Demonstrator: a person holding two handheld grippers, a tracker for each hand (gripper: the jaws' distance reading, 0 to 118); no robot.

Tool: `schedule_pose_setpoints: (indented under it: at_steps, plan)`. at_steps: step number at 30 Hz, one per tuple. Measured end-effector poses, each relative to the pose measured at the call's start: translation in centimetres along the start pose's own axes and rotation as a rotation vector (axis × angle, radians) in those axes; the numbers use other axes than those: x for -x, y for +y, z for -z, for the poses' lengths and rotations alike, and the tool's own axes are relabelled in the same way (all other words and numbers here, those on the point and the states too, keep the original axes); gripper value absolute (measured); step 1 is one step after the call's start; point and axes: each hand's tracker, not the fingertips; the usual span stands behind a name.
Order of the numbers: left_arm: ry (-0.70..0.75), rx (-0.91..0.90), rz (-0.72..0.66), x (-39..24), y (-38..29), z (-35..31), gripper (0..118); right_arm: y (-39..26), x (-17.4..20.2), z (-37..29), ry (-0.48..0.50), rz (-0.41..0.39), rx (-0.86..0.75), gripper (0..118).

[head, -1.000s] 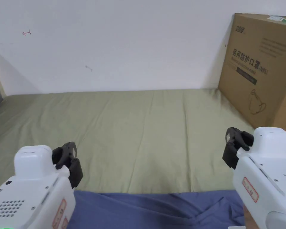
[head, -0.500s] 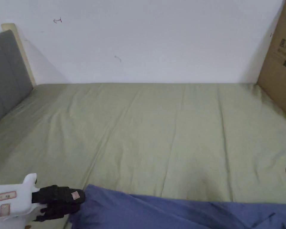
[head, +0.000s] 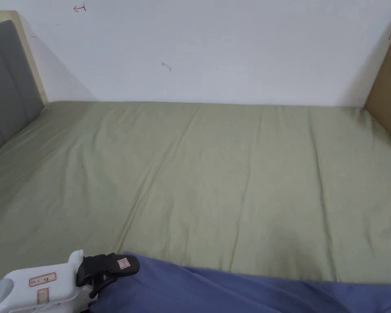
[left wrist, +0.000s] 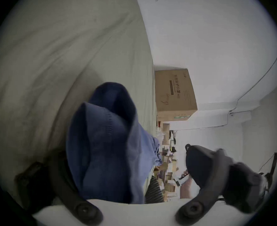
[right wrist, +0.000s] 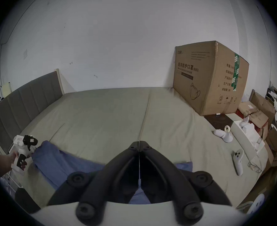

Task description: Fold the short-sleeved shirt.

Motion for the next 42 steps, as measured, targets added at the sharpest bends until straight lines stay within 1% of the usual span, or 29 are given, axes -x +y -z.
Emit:
schedule_pose_setpoints:
  at_steps: [1, 2, 3, 4, 5, 6, 8, 12, 13, 14, 16, 17, 18, 19, 20, 21, 23, 26, 29, 30, 33, 34, 35, 36, 37, 38, 39, 41, 42]
  plan:
    - [0.044, -0.031, 0.023, 1.9, 1.0, -0.7, 41, 0.0, 0.2, 0.2, 0.003, -0.005, 0.007, 0]
    - [0.148, -0.039, 0.011, 2.8, 1.0, -0.4, 7, -0.1, 0.1, 0.3, 0.007, -0.008, 0.012, 0]
    - [0.344, -0.007, -0.011, 4.3, 0.5, 0.1, 7, -0.1, 0.2, 0.3, 0.012, -0.009, 0.016, 0]
    - [0.197, -0.029, -0.020, 4.9, 0.2, -0.3, 7, -0.1, 0.4, 0.4, 0.017, -0.010, 0.019, 0]
    - [0.071, -0.096, -0.028, 3.7, 0.3, -0.5, 7, -0.1, 0.5, 0.4, 0.019, -0.012, 0.022, 0]
    - [0.146, -0.064, -0.003, 3.5, 0.5, 0.0, 7, -0.1, 0.5, 0.3, 0.020, -0.015, 0.025, 0]
    - [0.196, -0.078, 0.020, 1.8, 0.1, -0.7, 8, 0.1, 0.7, 0.3, 0.029, -0.025, 0.034, 0]
    - [0.388, -0.136, 0.202, -3.3, -2.1, -3.6, 8, 0.6, 0.9, 0.0, 0.042, -0.053, 0.026, 0]
    - [0.448, -0.162, 0.252, -6.1, -4.5, -4.2, 8, 0.7, 1.0, -0.1, 0.050, -0.052, 0.021, 0]
    - [0.548, -0.188, 0.303, -7.6, -5.5, -4.9, 8, 0.7, 0.8, -0.1, 0.062, -0.045, 0.016, 0]
    - [0.803, -0.244, 0.393, -10.1, -7.2, -6.1, 8, 0.6, 0.9, -0.3, 0.078, -0.035, 0.009, 0]
    - [0.955, -0.252, 0.460, -11.3, -7.8, -7.1, 8, 0.6, 0.9, -0.4, 0.088, -0.030, 0.010, 0]
    - [1.065, -0.262, 0.528, -12.3, -8.7, -7.0, 8, 0.5, 0.9, -0.6, 0.096, -0.026, 0.009, 0]
    - [1.094, -0.265, 0.574, -13.0, -9.4, -6.9, 8, 0.3, 0.9, -0.8, 0.102, -0.022, 0.007, 0]
    - [1.058, -0.274, 0.581, -14.0, -10.3, -6.6, 8, 0.2, 0.9, -1.1, 0.110, -0.014, 0.004, 0]
    - [1.019, -0.270, 0.562, -13.7, -9.5, -7.2, 8, 0.0, 0.8, -1.3, 0.118, -0.006, 0.003, 0]
    - [0.919, -0.282, 0.552, -16.0, -10.8, -4.8, 8, -0.3, 0.4, -1.9, 0.128, 0.007, 0.003, 0]
    - [0.853, -0.197, 0.637, -18.8, -12.2, 0.9, 8, -0.7, -0.5, -2.6, 0.132, 0.022, 0.000, 0]
    - [0.723, -0.109, 0.580, -19.1, -12.9, 7.3, 8, -1.1, -1.5, -3.4, 0.127, 0.036, 0.003, 0]
    - [0.725, -0.073, 0.554, -18.8, -13.1, 9.7, 8, -1.3, -1.9, -3.7, 0.123, 0.041, 0.006, 0]
    - [0.707, 0.046, 0.543, -17.6, -13.7, 15.3, 13, -1.7, -3.0, -4.5, 0.107, 0.057, 0.009, 0]
    - [0.707, 0.036, 0.542, -17.4, -14.0, 16.6, 17, -1.9, -3.4, -4.6, 0.102, 0.064, 0.010, 0]
    - [0.702, 0.048, 0.547, -17.2, -14.2, 17.6, 31, -2.0, -3.7, -4.8, 0.097, 0.070, 0.012, 0]
    - [0.687, 0.072, 0.539, -16.9, -14.2, 18.4, 56, -2.1, -4.0, -4.9, 0.091, 0.078, 0.014, 0]
    - [0.651, 0.100, 0.506, -16.8, -14.4, 18.9, 88, -2.1, -4.3, -4.9, 0.087, 0.086, 0.016, 0]
    - [0.609, 0.112, 0.474, -16.6, -14.5, 19.1, 113, -2.2, -4.4, -5.0, 0.084, 0.093, 0.018, 0]
    - [0.570, 0.118, 0.451, -16.7, -14.8, 19.2, 116, -2.3, -4.6, -5.0, 0.082, 0.099, 0.019, 0]
    - [0.487, 0.101, 0.452, -17.4, -15.0, 18.0, 115, -2.4, -4.9, -4.8, 0.081, 0.105, 0.023, 0]
    - [0.476, 0.101, 0.467, -17.9, -14.9, 17.3, 115, -2.4, -4.7, -4.7, 0.081, 0.106, 0.025, 0]
